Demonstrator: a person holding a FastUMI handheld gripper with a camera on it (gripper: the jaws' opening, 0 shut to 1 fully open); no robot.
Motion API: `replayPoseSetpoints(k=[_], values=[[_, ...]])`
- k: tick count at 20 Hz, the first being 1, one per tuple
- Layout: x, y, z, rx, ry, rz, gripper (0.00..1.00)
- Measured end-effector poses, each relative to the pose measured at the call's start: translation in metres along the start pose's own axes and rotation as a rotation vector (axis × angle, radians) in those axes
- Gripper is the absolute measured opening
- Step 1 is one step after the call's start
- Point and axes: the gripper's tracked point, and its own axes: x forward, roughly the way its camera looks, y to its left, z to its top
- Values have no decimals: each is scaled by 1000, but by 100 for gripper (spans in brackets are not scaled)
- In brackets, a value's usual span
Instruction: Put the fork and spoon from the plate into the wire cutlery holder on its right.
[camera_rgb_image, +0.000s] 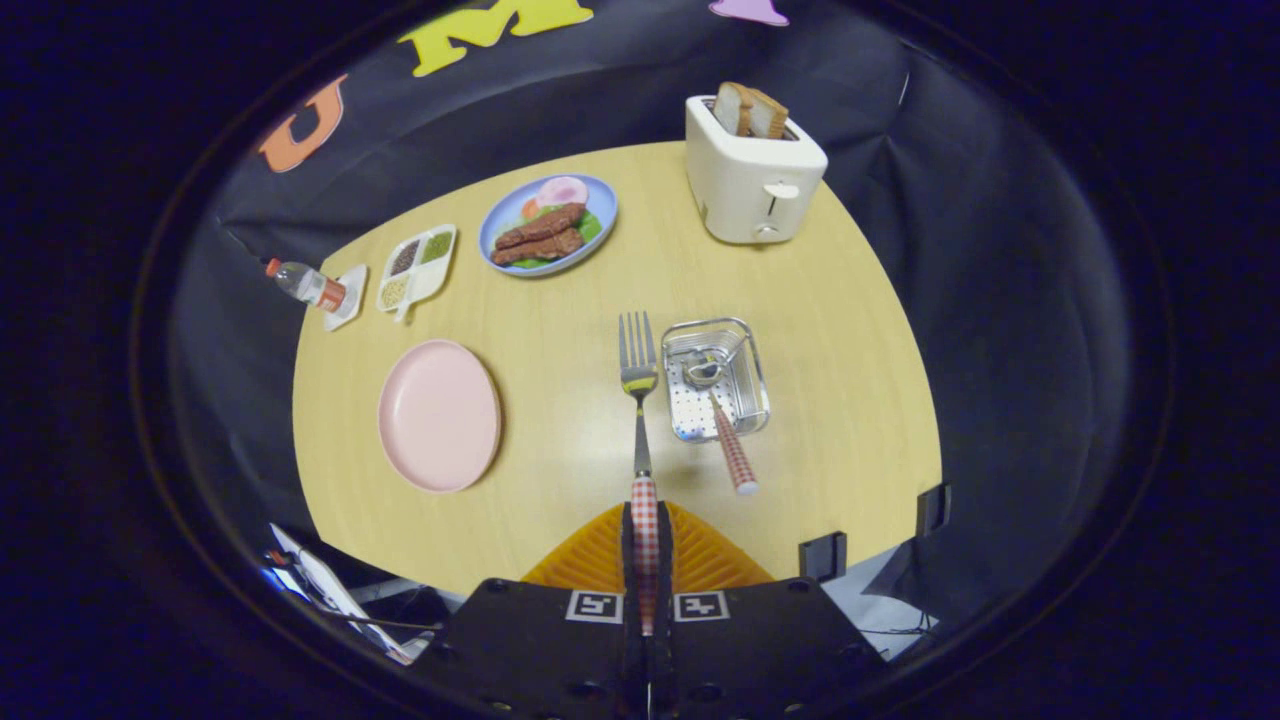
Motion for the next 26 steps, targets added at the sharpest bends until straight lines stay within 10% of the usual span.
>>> replayPoseSetpoints(k=[26], values=[[22, -26, 38, 13, 508, -100, 5]])
